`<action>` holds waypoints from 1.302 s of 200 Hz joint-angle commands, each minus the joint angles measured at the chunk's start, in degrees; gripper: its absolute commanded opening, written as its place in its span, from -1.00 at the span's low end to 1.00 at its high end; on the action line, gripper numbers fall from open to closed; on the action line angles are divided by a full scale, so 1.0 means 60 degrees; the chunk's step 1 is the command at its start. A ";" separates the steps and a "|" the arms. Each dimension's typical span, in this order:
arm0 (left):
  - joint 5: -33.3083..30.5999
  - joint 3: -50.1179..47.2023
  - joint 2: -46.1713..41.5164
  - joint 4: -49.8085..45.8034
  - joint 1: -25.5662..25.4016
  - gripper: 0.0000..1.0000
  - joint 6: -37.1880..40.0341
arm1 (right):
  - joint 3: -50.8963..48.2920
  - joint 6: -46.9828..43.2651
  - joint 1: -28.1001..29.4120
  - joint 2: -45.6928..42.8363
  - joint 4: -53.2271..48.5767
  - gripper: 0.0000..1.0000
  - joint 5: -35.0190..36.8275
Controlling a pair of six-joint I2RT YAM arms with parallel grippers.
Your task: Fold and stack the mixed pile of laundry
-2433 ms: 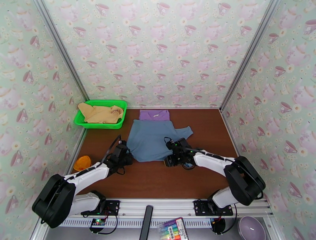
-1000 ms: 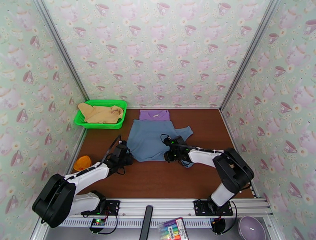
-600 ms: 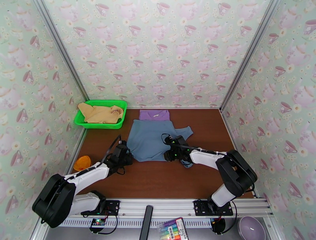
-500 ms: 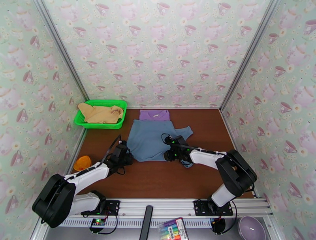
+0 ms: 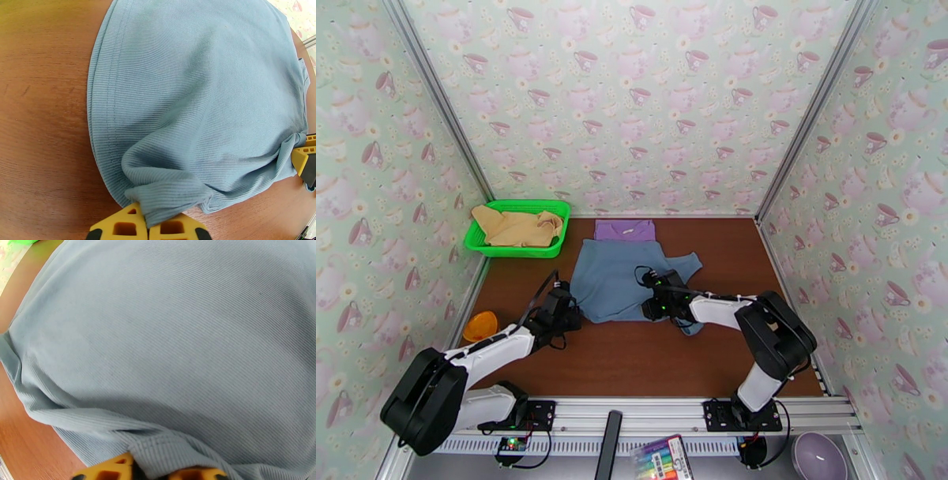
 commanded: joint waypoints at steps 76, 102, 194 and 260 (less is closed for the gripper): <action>-0.0047 0.0137 -0.0098 -0.0105 -0.0041 -1.00 -0.0114 | -0.0909 -0.0040 0.0017 -0.2170 -0.1446 -1.00 -0.0581; -0.0134 0.0110 -0.0085 -0.0114 -0.0048 -1.00 -0.0173 | -0.1337 0.0157 0.0017 -0.2822 -0.1823 -1.00 -0.1216; -0.0428 0.0147 -0.0153 -0.0362 -0.0048 -1.00 -0.0224 | -0.2571 0.2470 0.0768 -0.3351 -0.2696 -0.88 -0.2640; -0.0367 -0.0144 -0.0245 -0.0205 -0.0041 -1.00 -0.0409 | -0.2332 0.2004 0.0777 -0.4946 -0.3979 -0.12 -0.2553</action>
